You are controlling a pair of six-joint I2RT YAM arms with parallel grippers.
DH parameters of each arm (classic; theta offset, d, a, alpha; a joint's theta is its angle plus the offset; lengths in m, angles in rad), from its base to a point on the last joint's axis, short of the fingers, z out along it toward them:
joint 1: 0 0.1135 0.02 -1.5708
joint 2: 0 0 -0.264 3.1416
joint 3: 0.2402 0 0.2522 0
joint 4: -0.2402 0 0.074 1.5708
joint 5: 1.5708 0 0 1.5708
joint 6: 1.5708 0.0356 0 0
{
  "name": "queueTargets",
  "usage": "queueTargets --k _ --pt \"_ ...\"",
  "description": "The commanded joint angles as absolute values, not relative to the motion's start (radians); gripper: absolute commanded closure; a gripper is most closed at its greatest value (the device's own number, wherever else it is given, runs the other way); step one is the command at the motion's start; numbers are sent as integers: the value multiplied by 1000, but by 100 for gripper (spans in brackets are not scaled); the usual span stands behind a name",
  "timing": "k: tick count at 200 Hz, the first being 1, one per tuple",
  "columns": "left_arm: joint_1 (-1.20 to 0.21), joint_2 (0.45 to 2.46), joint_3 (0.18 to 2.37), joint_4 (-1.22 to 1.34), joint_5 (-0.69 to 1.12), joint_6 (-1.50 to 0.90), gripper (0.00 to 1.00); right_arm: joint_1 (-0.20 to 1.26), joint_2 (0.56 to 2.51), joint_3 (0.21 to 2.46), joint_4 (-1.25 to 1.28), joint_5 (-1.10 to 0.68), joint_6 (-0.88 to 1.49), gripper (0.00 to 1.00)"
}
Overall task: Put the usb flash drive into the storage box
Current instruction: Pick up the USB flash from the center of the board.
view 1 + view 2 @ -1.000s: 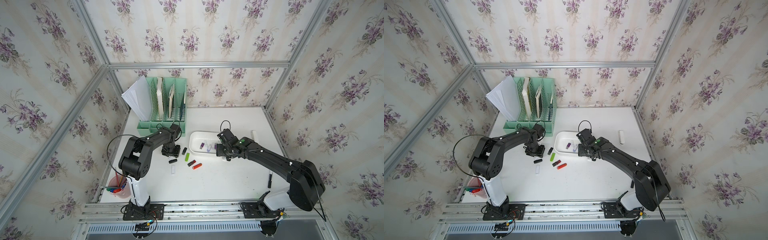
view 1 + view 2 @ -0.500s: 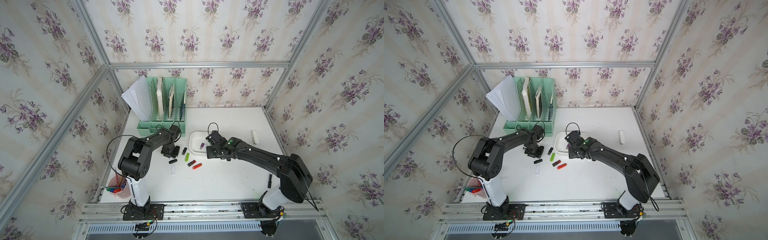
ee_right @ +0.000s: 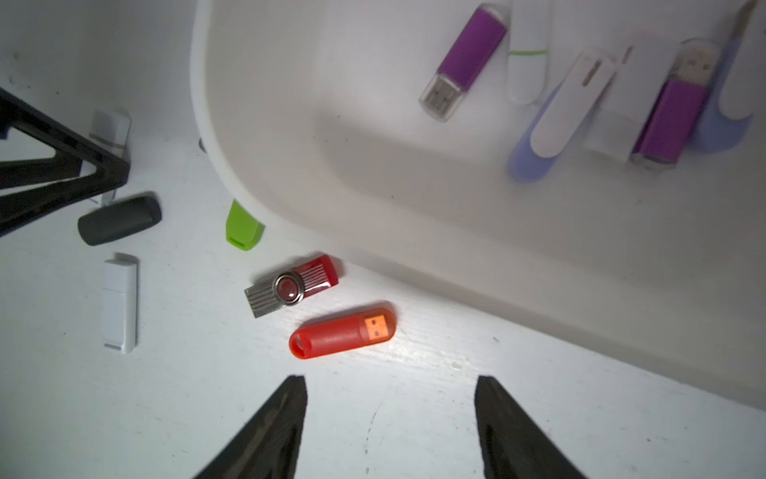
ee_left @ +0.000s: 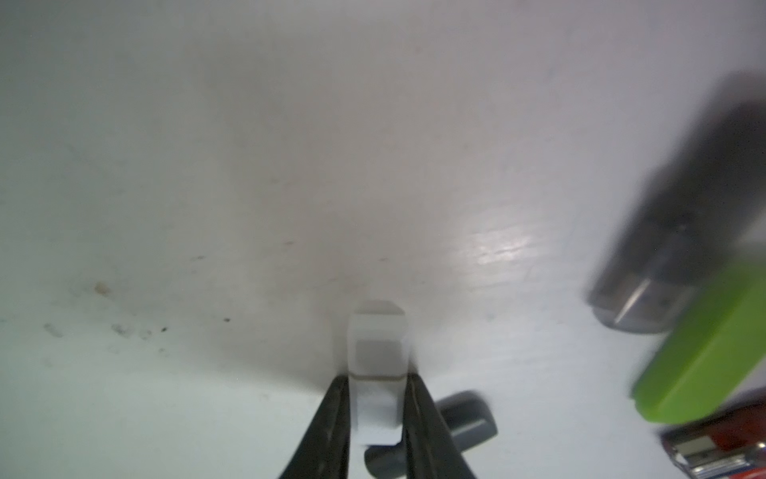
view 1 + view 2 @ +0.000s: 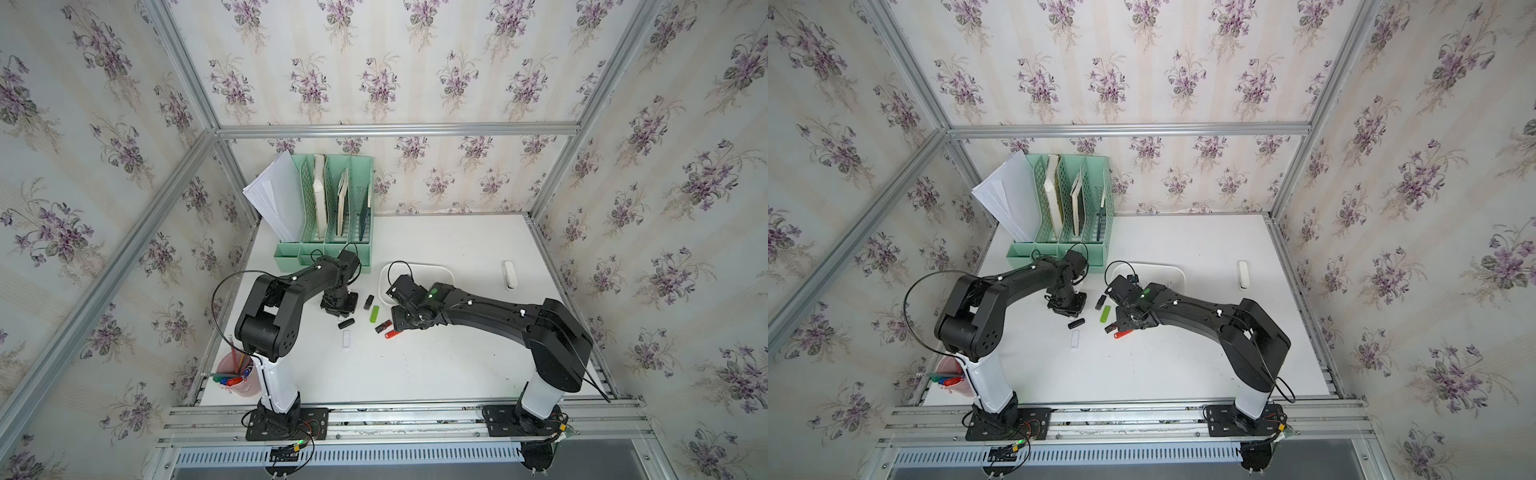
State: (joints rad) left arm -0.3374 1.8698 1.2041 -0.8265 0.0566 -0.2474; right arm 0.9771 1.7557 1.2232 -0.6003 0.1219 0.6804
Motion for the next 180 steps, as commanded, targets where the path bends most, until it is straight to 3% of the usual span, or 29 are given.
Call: queueTargets --k 1,111,180 --pt "-312 1832 1214 -874 58 -255 73 1008 1779 1251 -588 116 669 31" --pt "-74 1745 1363 -1009 150 -219 71 1132 1937 1438 -600 79 674 32" --pt "-42 1738 1323 -996 164 -233 57 1159 2069 1624 -625 30 645 34"
